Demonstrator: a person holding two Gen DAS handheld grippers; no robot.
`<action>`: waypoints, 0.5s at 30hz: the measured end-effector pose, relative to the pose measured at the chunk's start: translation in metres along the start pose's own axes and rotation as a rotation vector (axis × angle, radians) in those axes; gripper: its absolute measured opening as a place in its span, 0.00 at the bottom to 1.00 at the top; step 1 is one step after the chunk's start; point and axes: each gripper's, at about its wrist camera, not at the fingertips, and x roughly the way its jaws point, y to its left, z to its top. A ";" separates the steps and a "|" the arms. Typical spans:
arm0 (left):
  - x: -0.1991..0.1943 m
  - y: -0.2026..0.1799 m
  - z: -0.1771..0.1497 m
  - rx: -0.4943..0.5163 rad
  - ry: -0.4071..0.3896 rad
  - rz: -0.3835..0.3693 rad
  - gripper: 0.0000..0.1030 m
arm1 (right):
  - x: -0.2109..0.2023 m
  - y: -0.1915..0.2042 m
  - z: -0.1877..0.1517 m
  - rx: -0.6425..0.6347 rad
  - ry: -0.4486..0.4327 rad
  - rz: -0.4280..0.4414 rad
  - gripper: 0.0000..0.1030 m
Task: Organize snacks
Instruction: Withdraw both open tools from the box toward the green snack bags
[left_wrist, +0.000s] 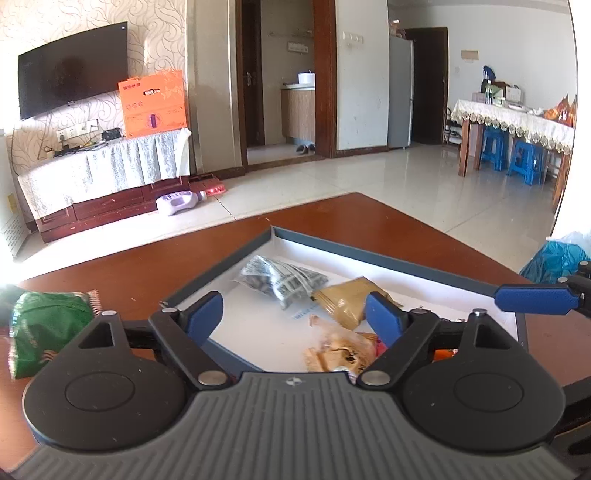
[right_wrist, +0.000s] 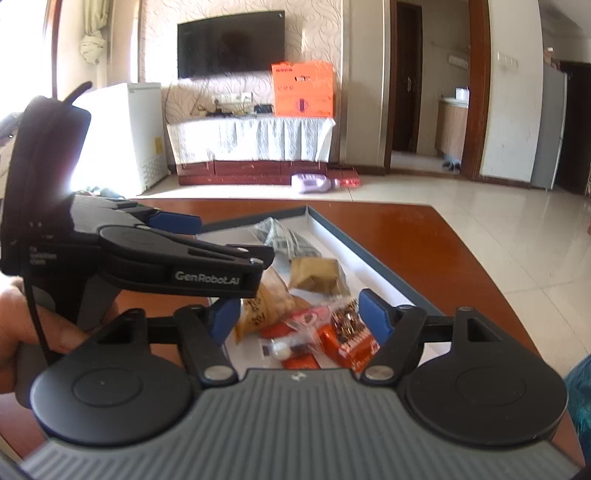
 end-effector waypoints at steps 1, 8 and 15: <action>-0.005 0.004 0.001 -0.001 -0.006 0.006 0.86 | -0.002 0.003 0.001 -0.005 -0.011 0.005 0.73; -0.039 0.058 0.007 -0.036 -0.049 0.110 0.89 | -0.007 0.038 0.018 -0.021 -0.076 0.062 0.80; -0.068 0.155 0.002 -0.093 -0.065 0.317 0.95 | 0.016 0.099 0.039 -0.090 -0.052 0.160 0.80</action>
